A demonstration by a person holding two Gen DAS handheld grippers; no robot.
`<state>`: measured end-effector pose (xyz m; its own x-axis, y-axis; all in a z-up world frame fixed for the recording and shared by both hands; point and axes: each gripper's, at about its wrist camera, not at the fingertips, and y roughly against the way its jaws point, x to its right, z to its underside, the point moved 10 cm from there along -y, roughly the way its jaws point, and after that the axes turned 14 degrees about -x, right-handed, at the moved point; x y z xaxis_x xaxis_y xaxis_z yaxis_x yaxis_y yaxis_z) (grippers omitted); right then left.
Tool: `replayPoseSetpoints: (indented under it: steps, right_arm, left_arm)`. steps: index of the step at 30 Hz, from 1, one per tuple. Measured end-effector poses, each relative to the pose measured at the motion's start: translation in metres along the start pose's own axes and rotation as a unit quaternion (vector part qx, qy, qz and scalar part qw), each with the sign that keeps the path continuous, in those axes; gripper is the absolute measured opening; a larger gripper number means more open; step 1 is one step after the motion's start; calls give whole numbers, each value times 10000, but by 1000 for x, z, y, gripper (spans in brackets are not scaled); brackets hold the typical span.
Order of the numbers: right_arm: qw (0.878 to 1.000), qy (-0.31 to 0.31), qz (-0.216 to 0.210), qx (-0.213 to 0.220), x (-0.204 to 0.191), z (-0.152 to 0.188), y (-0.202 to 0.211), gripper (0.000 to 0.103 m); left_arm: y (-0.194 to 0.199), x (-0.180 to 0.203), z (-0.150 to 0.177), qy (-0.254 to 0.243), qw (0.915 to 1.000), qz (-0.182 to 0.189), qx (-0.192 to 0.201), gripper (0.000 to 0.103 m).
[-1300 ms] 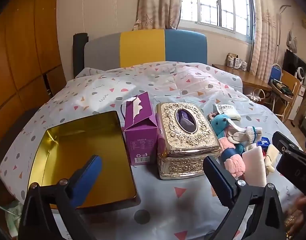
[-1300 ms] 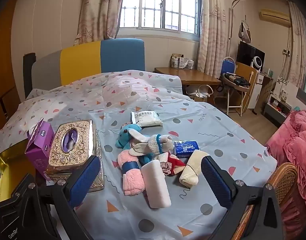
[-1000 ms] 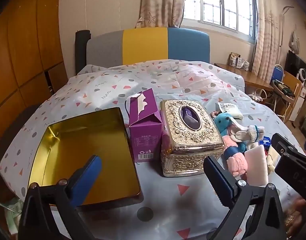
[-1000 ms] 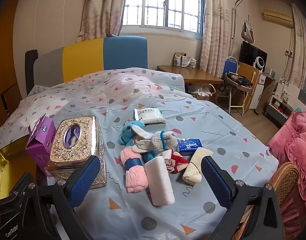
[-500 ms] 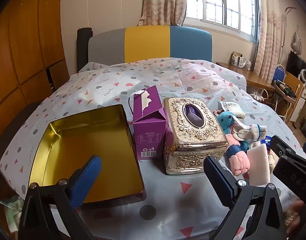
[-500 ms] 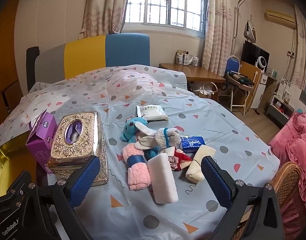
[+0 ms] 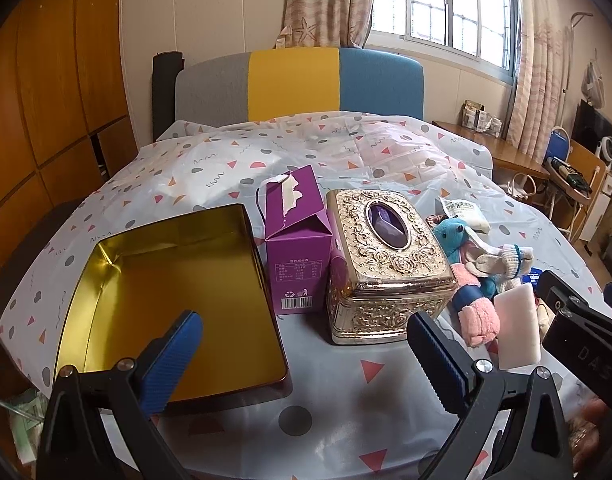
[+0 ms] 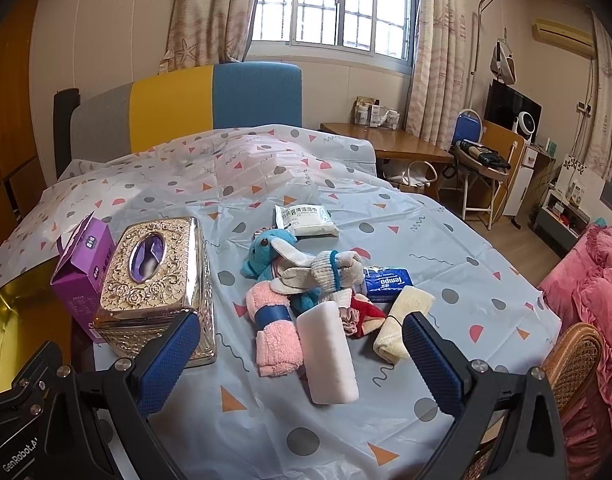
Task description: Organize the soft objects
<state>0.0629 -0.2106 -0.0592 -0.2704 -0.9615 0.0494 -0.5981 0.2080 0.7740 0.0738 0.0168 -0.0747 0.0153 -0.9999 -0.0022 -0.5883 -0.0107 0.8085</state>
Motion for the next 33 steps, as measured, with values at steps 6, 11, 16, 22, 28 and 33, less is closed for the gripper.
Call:
replayPoseSetpoints:
  steps: [6, 11, 16, 22, 28, 33]
  right_arm:
    - [10000, 9, -4, -10, -1, 1, 0, 103]
    - [10000, 7, -7, -8, -1, 1, 0, 103]
    - [10000, 18, -9, -8, -1, 2, -1, 103]
    - [10000, 17, -1, -8, -1, 2, -1, 103]
    - [10000, 21, -6, -20, -1, 1, -2, 103]
    - [10000, 15, -11, -22, 0, 1, -3, 103]
  left_arm:
    - [0, 0, 1, 3, 10000, 14, -19, 103]
    - [0, -1, 1, 11, 10000, 20, -26, 103]
    - [0, -2, 2, 15, 10000, 24, -38, 103]
    - [-1, -2, 4, 9, 10000, 23, -57, 103]
    - [-1, -1, 4, 2, 10000, 24, -72, 103]
    - [-2, 0, 4, -7, 10000, 26, -94, 103]
